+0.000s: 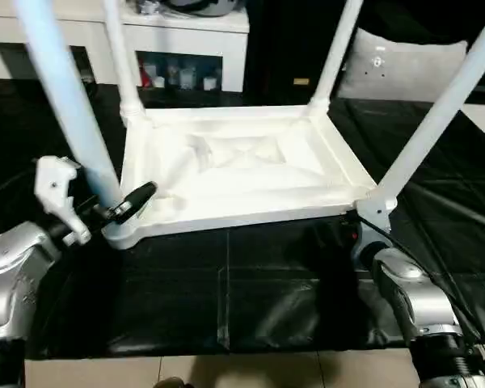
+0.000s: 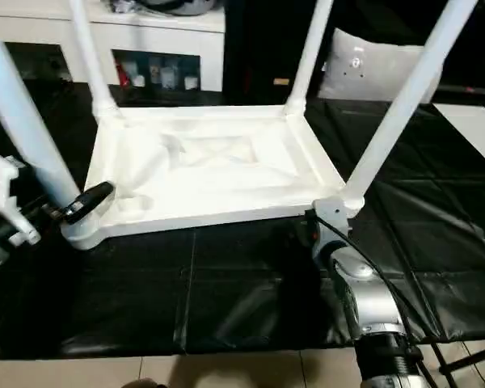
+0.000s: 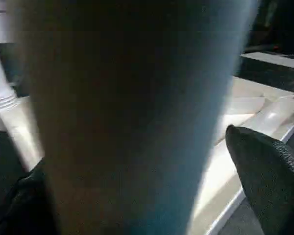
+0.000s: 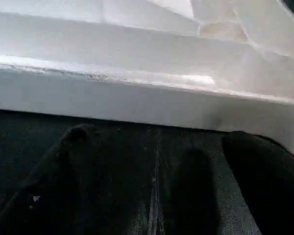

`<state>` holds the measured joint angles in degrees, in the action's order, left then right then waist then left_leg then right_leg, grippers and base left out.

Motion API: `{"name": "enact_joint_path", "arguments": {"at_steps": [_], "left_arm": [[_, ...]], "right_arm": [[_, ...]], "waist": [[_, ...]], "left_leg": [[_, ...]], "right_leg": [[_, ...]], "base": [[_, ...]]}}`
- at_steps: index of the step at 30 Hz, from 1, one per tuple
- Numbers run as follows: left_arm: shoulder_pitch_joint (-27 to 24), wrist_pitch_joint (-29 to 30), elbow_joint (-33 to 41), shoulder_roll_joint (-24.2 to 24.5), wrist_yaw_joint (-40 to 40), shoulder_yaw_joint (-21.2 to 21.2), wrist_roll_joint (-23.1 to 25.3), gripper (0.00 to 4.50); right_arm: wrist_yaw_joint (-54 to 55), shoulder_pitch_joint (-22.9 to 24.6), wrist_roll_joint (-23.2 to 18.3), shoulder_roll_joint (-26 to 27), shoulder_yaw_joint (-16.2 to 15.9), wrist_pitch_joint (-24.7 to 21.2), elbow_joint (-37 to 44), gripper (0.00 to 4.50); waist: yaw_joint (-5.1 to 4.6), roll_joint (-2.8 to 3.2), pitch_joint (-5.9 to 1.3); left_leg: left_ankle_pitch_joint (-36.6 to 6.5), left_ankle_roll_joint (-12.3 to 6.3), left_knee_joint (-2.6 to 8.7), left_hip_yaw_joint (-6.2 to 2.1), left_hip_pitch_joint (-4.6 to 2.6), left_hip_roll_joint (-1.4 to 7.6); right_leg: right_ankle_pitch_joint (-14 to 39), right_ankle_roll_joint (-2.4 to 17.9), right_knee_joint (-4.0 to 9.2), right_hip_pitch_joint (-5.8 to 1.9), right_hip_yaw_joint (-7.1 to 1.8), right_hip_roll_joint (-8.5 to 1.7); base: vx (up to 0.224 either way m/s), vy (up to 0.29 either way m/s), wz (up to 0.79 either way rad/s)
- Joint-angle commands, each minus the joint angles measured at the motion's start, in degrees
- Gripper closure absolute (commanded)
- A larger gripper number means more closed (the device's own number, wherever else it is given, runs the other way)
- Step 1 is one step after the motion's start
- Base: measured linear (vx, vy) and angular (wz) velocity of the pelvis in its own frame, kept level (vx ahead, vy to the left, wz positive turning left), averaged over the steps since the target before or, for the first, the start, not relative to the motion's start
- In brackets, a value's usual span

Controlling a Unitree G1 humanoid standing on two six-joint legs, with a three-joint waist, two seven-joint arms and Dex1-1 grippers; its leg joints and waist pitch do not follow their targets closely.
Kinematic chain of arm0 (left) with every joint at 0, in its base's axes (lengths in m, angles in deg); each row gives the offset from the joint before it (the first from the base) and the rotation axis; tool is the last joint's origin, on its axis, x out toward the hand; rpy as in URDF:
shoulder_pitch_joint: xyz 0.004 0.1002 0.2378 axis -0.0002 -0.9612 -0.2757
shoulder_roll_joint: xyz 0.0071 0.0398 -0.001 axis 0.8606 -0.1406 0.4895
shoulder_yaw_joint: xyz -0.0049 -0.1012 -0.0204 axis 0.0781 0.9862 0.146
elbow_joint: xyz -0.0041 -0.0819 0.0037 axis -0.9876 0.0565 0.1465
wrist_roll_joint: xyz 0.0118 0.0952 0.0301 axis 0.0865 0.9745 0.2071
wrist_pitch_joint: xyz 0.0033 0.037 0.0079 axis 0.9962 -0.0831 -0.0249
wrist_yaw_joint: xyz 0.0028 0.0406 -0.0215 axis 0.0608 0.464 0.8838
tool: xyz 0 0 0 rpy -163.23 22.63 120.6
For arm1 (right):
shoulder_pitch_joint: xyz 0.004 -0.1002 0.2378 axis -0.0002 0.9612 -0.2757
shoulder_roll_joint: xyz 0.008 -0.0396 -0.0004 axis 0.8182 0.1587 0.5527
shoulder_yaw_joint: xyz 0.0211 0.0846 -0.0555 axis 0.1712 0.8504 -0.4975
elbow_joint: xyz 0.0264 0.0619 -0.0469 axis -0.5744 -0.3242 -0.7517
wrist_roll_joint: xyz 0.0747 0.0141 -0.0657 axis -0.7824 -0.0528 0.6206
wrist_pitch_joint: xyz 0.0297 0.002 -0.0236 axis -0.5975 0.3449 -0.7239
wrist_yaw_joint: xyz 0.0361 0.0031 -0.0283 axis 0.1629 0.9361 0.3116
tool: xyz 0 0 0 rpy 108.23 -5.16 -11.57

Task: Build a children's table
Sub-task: Rotate table base

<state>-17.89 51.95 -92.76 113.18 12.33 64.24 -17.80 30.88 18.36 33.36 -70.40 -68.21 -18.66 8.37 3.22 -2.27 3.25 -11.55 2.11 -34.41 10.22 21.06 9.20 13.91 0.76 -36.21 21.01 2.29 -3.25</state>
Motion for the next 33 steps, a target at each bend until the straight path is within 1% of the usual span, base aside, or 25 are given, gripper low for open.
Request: {"name": "enact_joint_path", "arguments": {"at_steps": [1, 2, 3, 4, 5, 6, 7, 8, 9, 10, 11, 12, 13, 14, 15, 16, 19, 20, 23, 26, 28, 29, 31, 32, 33], "left_arm": [[0.6, 1.6, 1.1, -0.8, 2.7, -2.6, -1.3, 0.06], [0.6, 1.6, 1.1, -0.8, 2.7, -2.6, -1.3, 0.06], [0.5, 3.4, 2.6, -0.6, 5.0, -3.7, -2.9, 0.06], [-0.2, 6.5, 5.0, -0.1, 8.1, -4.8, -5.8, 0.06], [-0.5, 8.7, 6.6, 0.2, 9.7, -5.4, -7.8, 0.06], [-0.7, 9.9, 7.5, 0.4, 10.6, -5.6, -9.0, 0.06], [-0.9, 10.8, 8.2, 0.5, 11.2, -5.8, -9.8, 0.06], [-1.3, 12.9, 10.1, 0.9, 12.5, -6.6, -11.9, 0.06], [-1.3, 12.9, 10.1, 0.9, 12.5, -6.6, -11.9, 0.06], [-1.6, 15.1, 11.9, 1.3, 13.7, -7.3, -13.8, 0.06], [-2.5, 21.1, 17.8, 2.0, 16.2, -9.7, -19.7, 0.06], [-2.6, 22.8, 19.4, 1.8, 16.6, -10.4, -21.3, 0.06], [-2.6, 23.0, 19.6, 1.7, 16.6, -10.5, -21.5, 0.06], [-2.5, 24.2, 21.0, 1.3, 16.7, -11.1, -22.7, 0.06], [-1.5, 25.5, 22.3, -0.2, 16.4, -12.4, -24.0, 0.06], [-0.9, 25.7, 22.5, -0.9, 16.2, -13.0, -24.3, 0.06], [1.0, 27.3, 22.6, -2.3, 16.3, -14.6, -25.0, 0.06], [1.5, 28.0, 22.8, -2.8, 16.3, -15.2, -25.6, 0.06], [2.8, 29.6, 23.6, -3.8, 16.4, -16.8, -26.7, 0.06], [4.2, 30.7, 23.7, -5.1, 16.5, -18.1, -27.4, 0.06], [4.6, 31.0, 23.6, -5.6, 16.5, -18.5, -27.6, 0.06], [5.4, 31.3, 23.5, -6.5, 17.0, -19.4, -27.8, 0.06], [5.9, 31.5, 23.4, -7.3, 17.1, -20.1, -27.9, 0.06], [6.3, 31.5, 23.3, -7.9, 17.3, -20.8, -27.9, 0.06], [6.9, 30.8, 22.5, -8.8, 16.8, -21.3, -27.0, 0.06]], "right_arm": [[0.2, -1.7, 0.7, -0.1, 0.2, 0.8, -2.3, 0.0], [0.2, -1.7, 0.7, -0.1, 0.2, 0.8, -2.3, 0.0], [0.2, -2.9, 0.8, -0.1, 0.4, 1.6, -4.5, 0.0], [0.1, -4.1, 0.9, -0.1, 0.5, 2.4, -6.8, 0.0], [-0.1, -4.8, 0.9, -0.1, 0.6, 2.8, -8.1, 0.0], [-0.2, -5.2, 0.9, -0.1, 0.6, 3.1, -8.8, 0.0], [-0.4, -5.5, 0.9, -0.1, 0.6, 3.3, -9.2, 0.0], [-1.0, -6.2, 0.9, -0.2, 0.4, 4.0, -10.4, 0.0], [-1.0, -6.2, 0.9, -0.2, 0.4, 4.0, -10.4, 0.0], [-1.5, -7.0, 1.1, -0.3, 0.1, 4.8, -11.8, 0.0], [-3.7, -9.2, 1.5, -0.5, -0.6, 7.0, -14.8, 0.0], [-4.6, -10.0, 1.8, -0.6, -1.0, 8.0, -16.1, 0.0], [-4.7, -10.1, 1.8, -0.6, -1.1, 8.2, -16.2, 0.0], [-5.6, -10.8, 2.1, -0.6, -1.5, 9.2, -17.4, 0.0], [-8.0, -12.3, 2.5, -0.5, -2.5, 11.0, -19.6, 0.0], [-9.1, -12.9, 2.6, -0.3, -2.9, 11.8, -20.3, 0.0], [-12.1, -14.4, 2.7, 0.6, -4.2, 13.4, -22.0, 0.0], [-13.3, -14.8, 2.9, 1.0, -4.8, 13.9, -22.5, 0.0], [-15.8, -15.8, 3.6, 1.9, -6.3, 15.8, -24.5, 0.0], [-18.4, -17.0, 4.4, 3.1, -7.6, 18.4, -27.1, 0.0], [-19.1, -17.2, 4.5, 3.6, -7.8, 18.8, -27.5, 0.0], [-20.4, -17.6, 4.8, 4.8, -8.6, 19.7, -28.1, 0.0], [-21.2, -17.9, 4.9, 5.6, -9.2, 20.3, -28.6, 0.0], [-21.7, -18.1, 5.0, 6.2, -9.5, 20.7, -29.0, 0.0], [-21.8, -18.2, 5.1, 6.7, -9.8, 21.1, -29.3, 0.0]], "waist": [[0.13, 1.73, -3.52], [0.1, 1.55, -3.49], [0.15, 1.45, -3.47], [0.29, 1.61, -3.51], [0.32, 1.22, -3.4], [0.52, 1.48, -3.34], [0.53, 1.5, -3.26], [0.52, 1.26, -3.32], [0.48, 1.32, -3.23], [0.38, 1.27, -3.21], [0.24, 0.95, -3.43], [0.05, 0.85, -3.21], [-0.01, 0.88, -3.26], [-0.18, 0.81, -3.19], [-0.32, 0.79, -3.35], [-0.58, 0.77, -3.32], [-1.05, 0.64, -3.38], [-1.17, 0.74, -3.41], [-1.25, 0.72, -3.54], [-1.28, 0.87, -3.58], [-1.26, 0.84, -3.56], [-1.35, 0.96, -3.58], [-1.42, 0.92, -3.6], [-1.46, 1.03, -3.56], [-1.52, 0.94, -3.51]], "left_leg": [[-5.6, 1.83, 4.18, -1.34, -1.23, 3.74], [-5.7, 1.8, 4.2, -1.32, -1.17, 3.75], [-5.7, 1.69, 4.18, -1.27, -1.17, 3.77], [-5.8, 1.8, 4.18, -1.24, -1.33, 3.81], [-6.4, 2.02, 4.29, -1.15, -1.3, 3.85], [-6.7, 2.15, 4.27, -1.1, -1.32, 3.86], [-7.0, 2.32, 4.35, -1.1, -1.32, 3.87], [-7.2, 2.35, 4.36, -1.09, -1.3, 3.88], [-7.3, 2.26, 4.43, -1.09, -1.28, 3.85], [-7.4, 2.26, 4.41, -1.09, -1.25, 3.83], [-7.2, 2.21, 4.25, -1.09, -1.25, 3.8], [-6.8, 1.88, 4.29, -1.05, -0.89, 3.71], [-6.7, 1.9, 4.24, -1.01, -0.96, 3.74], [-5.9, 1.57, 4.17, -0.97, -0.86, 3.67], [-5.6, 1.45, 4.03, -0.91, -0.84, 3.64], [-5.1, 1.05, 3.97, -0.9, -0.78, 3.61], [-4.4, 0.08, 3.76, -0.93, -0.56, 3.53], [-4.6, -0.19, 3.72, -0.94, -0.59, 3.56], [-3.4, -0.52, 3.62, -0.96, -0.6, 3.71], [-3.0, -0.91, 3.5, -0.88, -0.66, 3.76], [-2.9, -0.95, 3.56, -0.94, -0.66, 3.81], [-3.1, -1.0, 3.56, -0.98, -0.63, 3.81], [-3.2, -1.02, 3.54, -0.96, -0.6, 3.8], [-3.6, -0.93, 3.59, -0.99, -0.67, 3.85], [-3.9, -0.86, 3.61, -0.98, -0.65, 3.86]], "right_leg": [[-6.1, 13.8, 3.27, -1.93, -2.92, -4.85], [-6.0, 13.9, 3.28, -2.02, -2.9, -4.75], [-6.0, 13.8, 3.31, -2.03, -2.94, -4.76], [-5.5, 14.2, 3.23, -1.88, -2.88, -4.85], [-4.4, 14.6, 3.34, -1.85, -2.86, -4.84], [-3.7, 14.7, 3.25, -1.77, -2.86, -4.84], [-3.2, 14.6, 3.24, -1.76, -2.85, -4.82], [-2.6, 14.5, 3.19, -1.85, -2.85, -4.83], [-2.3, 14.3, 3.34, -1.82, -2.84, -4.77], [-2.0, 14.0, 3.43, -1.85, -2.91, -4.75], [-2.0, 14.5, 3.1, -1.99, -2.84, -4.93], [-1.4, 14.5, 3.31, -2.09, -2.86, -4.81], [-1.4, 14.7, 3.28, -2.07, -2.86, -4.87], [-1.8, 14.6, 3.34, -2.13, -2.93, -4.72], [-2.5, 14.8, 3.16, -2.19, -2.94, -4.74], [-3.0, 15.2, 3.31, -2.26, -2.93, -4.71], [-3.0, 15.2, 3.34, -2.5, -2.97, -4.69], [-2.6, 15.3, 3.35, -2.48, -2.97, -4.68], [-3.9, 15.8, 3.18, -2.51, -2.93, -4.63], [-5.0, 16.7, 3.05, -2.45, -2.9, -4.61], [-5.4, 16.7, 3.0, -2.53, -2.88, -4.54], [-5.6, 16.9, 3.01, -2.59, -2.88, -4.58], [-5.7, 17.1, 3.04, -2.62, -2.9, -4.63], [-5.0, 17.2, 3.11, -2.59, -2.87, -4.62], [-4.6, 17.2, 3.16, -2.6, -2.9, -4.62]], "base": [[0.0, 0.0, 0.0], [0.0, 0.0, 0.0], [0.0, 0.0, 0.0], [0.0, 0.0, 0.0], [0.0, 0.0, 0.0], [0.0, 0.0, 0.0], [0.0, 0.0, 0.0], [0.0, 0.0, 0.0], [0.0, 0.0, 0.0], [0.0, 0.0, 0.0], [0.0, 0.0, 0.0], [0.0, 0.0, 0.0], [0.0, 0.0, 0.0], [0.0, 0.0, 0.0], [0.0, 0.0, 0.0], [0.0, 0.0, 0.0], [0.0, 0.0, 0.0], [0.0, 0.0, 0.0], [0.0, 0.0, 0.0], [0.0, 0.0, 0.0], [0.0, 0.0, 0.0], [0.0, 0.0, 0.0], [0.0, 0.0, 0.0], [0.0, 0.0, 0.0], [0.0, 0.0, 0.0]]}}
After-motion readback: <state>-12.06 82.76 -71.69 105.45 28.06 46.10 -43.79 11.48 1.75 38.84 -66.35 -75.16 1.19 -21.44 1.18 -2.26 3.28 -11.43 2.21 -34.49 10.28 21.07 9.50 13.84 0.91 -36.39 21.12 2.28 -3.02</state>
